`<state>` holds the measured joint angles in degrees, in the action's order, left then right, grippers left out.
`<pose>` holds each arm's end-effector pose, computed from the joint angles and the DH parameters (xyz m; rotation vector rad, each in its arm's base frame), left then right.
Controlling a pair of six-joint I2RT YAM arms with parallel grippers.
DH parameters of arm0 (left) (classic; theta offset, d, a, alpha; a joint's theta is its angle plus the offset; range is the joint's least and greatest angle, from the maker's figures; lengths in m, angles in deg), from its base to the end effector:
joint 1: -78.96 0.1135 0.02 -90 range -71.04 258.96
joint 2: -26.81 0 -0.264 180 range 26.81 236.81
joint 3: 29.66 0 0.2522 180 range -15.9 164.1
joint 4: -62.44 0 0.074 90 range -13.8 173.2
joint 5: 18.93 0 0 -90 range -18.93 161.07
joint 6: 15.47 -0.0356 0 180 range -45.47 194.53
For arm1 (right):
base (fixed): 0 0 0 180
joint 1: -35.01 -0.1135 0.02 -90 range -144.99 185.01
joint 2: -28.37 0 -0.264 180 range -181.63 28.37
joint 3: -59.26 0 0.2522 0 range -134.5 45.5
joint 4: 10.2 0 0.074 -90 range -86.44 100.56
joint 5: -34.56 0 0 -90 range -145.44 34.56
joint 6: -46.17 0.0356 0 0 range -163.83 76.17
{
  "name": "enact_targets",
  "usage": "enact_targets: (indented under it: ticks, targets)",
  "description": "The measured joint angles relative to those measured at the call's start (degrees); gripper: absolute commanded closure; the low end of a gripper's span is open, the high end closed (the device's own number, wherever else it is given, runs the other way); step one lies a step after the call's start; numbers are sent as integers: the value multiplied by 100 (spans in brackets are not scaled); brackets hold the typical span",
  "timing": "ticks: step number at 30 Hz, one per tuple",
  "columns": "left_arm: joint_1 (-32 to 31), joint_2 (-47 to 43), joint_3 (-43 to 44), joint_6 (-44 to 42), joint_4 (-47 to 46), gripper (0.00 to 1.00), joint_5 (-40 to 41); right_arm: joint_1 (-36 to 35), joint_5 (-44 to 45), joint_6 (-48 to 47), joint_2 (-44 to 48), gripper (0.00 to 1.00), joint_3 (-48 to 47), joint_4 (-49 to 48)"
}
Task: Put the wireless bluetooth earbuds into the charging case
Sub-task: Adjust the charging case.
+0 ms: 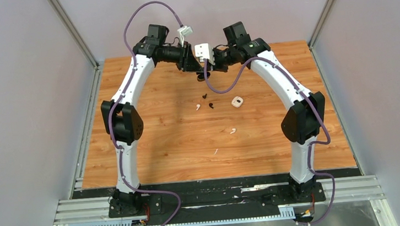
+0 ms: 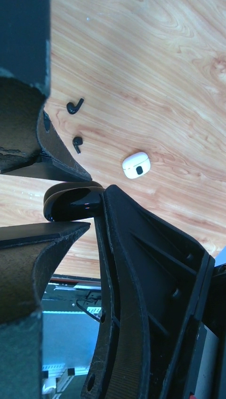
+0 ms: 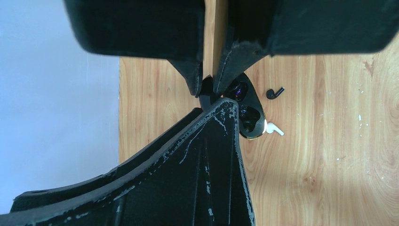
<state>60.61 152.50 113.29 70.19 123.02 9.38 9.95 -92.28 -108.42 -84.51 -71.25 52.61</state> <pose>0.4467 -0.1812 0.3404 0.9497 1.9650 -1.3639 0.3852 0.2037 0.3604 -1.7486 1.3347 0.3791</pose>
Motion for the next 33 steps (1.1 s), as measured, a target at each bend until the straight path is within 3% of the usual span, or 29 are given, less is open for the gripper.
enact_targets:
  ticks: [6, 14, 18, 28, 33]
  targets:
    - [11, 74, 70, 35, 33, 60, -76, 0, 39, -2, 0, 100, 0, -7]
    - [37, 184, 181, 87, 55, 90, -210, 0, 111, 0, 0, 100, 0, -22]
    - [42, 212, 184, 87, 50, 100, -267, -11, 146, 2, -7, 100, 0, -22]
    - [98, 214, 157, 153, -33, 100, -232, -35, 249, 208, -9, 53, 0, -227]
    - [186, 214, -162, 280, -376, 100, -116, 140, 133, 627, 48, 40, 0, -382]
